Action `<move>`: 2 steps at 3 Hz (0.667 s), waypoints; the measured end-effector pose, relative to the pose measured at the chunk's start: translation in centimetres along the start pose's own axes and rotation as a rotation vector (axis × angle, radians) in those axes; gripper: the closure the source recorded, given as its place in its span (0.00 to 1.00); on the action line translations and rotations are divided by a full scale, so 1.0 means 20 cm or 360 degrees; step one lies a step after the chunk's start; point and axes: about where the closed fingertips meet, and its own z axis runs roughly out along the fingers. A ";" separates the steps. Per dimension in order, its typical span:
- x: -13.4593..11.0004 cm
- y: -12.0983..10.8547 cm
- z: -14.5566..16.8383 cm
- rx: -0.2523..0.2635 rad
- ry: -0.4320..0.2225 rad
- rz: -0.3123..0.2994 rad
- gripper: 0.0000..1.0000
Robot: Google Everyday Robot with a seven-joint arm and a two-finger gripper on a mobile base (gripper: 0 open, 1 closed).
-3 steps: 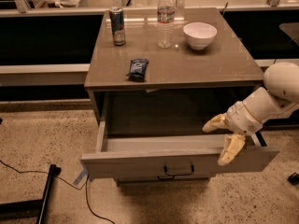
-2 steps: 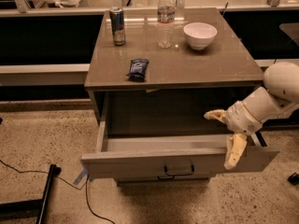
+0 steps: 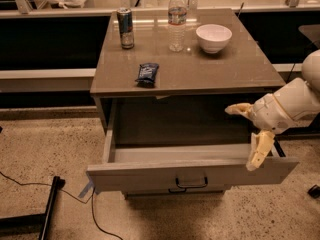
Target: Open top drawer
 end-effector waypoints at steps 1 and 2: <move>-0.06 0.00 -0.11 0.0193 0.0044 0.0140 0.00; -0.06 -0.01 -0.10 0.0179 0.0039 0.0127 0.00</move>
Offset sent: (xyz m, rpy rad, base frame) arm -0.0032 -0.0047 0.0221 -0.0223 -0.0244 -0.1066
